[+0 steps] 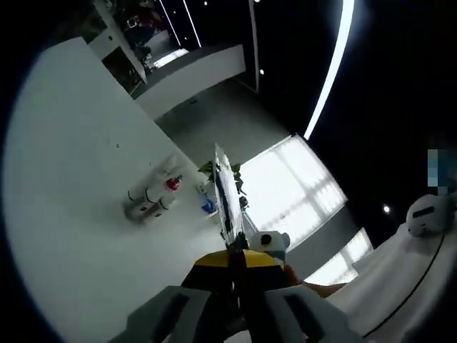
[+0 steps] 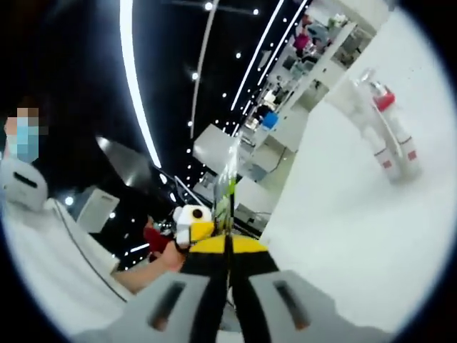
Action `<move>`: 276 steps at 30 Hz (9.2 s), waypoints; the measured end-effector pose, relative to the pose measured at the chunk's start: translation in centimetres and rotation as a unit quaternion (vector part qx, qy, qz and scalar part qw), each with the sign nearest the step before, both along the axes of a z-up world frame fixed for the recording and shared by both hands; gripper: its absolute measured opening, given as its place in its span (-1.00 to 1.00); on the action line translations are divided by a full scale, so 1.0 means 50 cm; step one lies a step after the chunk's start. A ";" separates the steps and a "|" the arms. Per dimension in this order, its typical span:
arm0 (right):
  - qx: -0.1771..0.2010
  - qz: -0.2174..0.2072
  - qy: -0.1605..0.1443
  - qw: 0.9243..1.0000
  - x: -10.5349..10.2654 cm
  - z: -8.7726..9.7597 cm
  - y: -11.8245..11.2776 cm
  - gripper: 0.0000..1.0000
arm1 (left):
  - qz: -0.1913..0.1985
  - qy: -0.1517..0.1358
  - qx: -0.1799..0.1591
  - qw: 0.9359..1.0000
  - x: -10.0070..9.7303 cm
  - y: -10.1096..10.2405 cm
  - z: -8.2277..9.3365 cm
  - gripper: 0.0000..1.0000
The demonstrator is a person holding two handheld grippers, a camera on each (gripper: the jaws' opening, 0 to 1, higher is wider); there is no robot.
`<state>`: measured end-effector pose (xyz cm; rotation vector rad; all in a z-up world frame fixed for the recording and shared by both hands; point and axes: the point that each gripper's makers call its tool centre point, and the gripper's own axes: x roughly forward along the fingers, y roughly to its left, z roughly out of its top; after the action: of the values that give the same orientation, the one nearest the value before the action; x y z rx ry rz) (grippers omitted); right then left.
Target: Arrange the skincare products in the storage area until every visible bottle or jar stands upright without overlapping.
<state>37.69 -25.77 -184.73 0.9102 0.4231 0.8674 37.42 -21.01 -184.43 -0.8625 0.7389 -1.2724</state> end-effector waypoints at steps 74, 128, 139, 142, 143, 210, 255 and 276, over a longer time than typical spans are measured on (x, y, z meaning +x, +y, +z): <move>-0.079 -0.064 0.132 0.986 0.243 -0.176 -0.040 -0.84 | 0.162 0.074 0.061 0.982 0.284 0.032 -0.153 -1.00; -0.255 -0.152 0.184 0.937 0.326 -0.392 -0.110 -1.00 | 0.169 0.124 0.190 0.959 0.365 -0.028 -0.394 -1.00; -0.257 -0.171 0.194 0.931 0.333 -0.404 -0.115 -1.00 | 0.165 0.119 0.205 0.957 0.372 -0.029 -0.407 -0.99; -0.260 -0.174 0.194 0.930 0.333 -0.406 -0.118 -1.00 | 0.162 0.121 0.210 0.957 0.371 -0.031 -0.412 -0.99; -0.262 -0.176 0.195 0.929 0.333 -0.408 -0.120 -1.00 | 0.163 0.129 0.205 0.957 0.371 -0.033 -0.411 -0.98; -0.420 -0.200 0.122 0.876 0.309 -0.365 -0.175 -0.54 | 0.175 0.118 0.233 0.949 0.285 0.035 -0.384 -0.78; -0.247 -0.063 0.011 0.967 0.134 -0.240 -0.016 -0.01 | 0.235 -0.017 0.291 0.927 0.185 0.235 -0.304 -0.29; -0.239 -0.097 0.014 0.966 0.006 -0.212 -0.100 0.02 | 0.076 -0.149 0.506 0.846 0.167 0.492 -0.303 -0.25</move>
<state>38.00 -30.75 -195.35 0.5053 0.5306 0.5379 45.78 3.60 -199.56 0.1462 0.9152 -0.6699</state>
